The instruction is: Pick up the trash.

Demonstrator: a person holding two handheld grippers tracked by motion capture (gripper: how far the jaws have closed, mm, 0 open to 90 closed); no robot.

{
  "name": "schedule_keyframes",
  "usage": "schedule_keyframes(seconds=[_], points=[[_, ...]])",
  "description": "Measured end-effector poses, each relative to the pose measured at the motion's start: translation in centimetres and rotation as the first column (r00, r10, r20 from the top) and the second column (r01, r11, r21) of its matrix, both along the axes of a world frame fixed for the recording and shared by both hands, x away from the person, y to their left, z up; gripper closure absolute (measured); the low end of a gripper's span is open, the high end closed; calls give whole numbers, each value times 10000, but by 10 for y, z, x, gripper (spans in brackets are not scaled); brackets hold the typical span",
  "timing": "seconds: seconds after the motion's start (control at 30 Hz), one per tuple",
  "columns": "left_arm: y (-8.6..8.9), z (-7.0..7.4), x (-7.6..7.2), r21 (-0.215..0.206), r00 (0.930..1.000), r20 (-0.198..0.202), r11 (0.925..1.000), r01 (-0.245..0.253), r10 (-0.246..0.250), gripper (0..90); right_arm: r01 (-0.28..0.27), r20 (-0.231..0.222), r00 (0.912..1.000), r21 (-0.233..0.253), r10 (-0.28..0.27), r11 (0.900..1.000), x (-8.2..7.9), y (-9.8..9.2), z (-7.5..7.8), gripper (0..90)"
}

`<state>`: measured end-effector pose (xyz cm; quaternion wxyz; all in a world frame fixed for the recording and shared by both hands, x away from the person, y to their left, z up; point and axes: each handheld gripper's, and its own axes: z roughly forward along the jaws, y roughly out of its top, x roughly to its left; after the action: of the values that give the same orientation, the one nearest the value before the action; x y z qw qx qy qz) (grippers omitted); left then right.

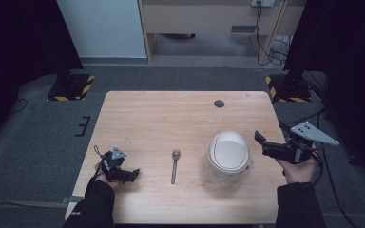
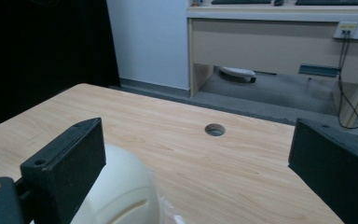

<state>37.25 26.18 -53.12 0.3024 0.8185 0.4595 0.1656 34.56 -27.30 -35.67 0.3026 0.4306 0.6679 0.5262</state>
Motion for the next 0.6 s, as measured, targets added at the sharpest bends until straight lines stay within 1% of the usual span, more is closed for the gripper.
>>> schedule_keyframes(seconds=[0.07, 0.17, 0.2, 0.23, 0.27, 0.33, 0.37, 0.47, 0.5, 0.57, 0.6], points=[[0, 0, 0, 1, 10000, 8, 10000, -2, 2, 0, -148, -52, 9999, -102, 148, 9998, 0, 6, -2, 37], [-1, 0, 0, -5, 10000, 31, 10000, 4, -4, 0, -366, -254, 9990, -271, 359, 9990, 1, 16, -8, 32], [-1, 0, 0, -5, 10000, 31, 10000, 4, -4, 0, -366, -254, 9990, -271, 359, 9990, 1, 16, -8, 32], [-1, 0, 0, -5, 10000, 31, 10000, 6, -6, 0, -475, -336, 9984, -385, 462, 9981, 1, 20, -10, 30], [-1, 0, 0, -13, 10000, 31, 10000, 13, -13, 0, -632, -500, 9969, -599, 602, 9962, 2, 27, -17, 24], [-1, 0, 0, -12, 10000, 31, 10000, 14, -14, 0, -687, -576, 9963, -761, 644, 9947, 2, 31, -20, 19], [-1, 0, 0, -12, 10000, 31, 10000, 14, -14, 0, -687, -576, 9963, -761, 644, 9947, 2, 31, -20, 19], [-1, 0, 0, -10, 10000, 30, 10000, 17, -17, 0, -822, -807, 9938, -766, 760, 9937, 1, 36, -27, 15], [-1, 0, 0, -10, 10000, 30, 10000, 17, -17, 0, -822, -807, 9938, -766, 760, 9937, 1, 36, -27, 15], [-1, 0, 0, -11, 10000, 29, 10000, 22, -22, 0, -838, -954, 9926, -943, 748, 9920, 0, 38, -30, 12], [-1, 0, 0, -11, 10000, 28, 10000, 28, -28, 0, -908, -1001, 9917, -944, 813, 9914, 0, 40, -34, 11]])
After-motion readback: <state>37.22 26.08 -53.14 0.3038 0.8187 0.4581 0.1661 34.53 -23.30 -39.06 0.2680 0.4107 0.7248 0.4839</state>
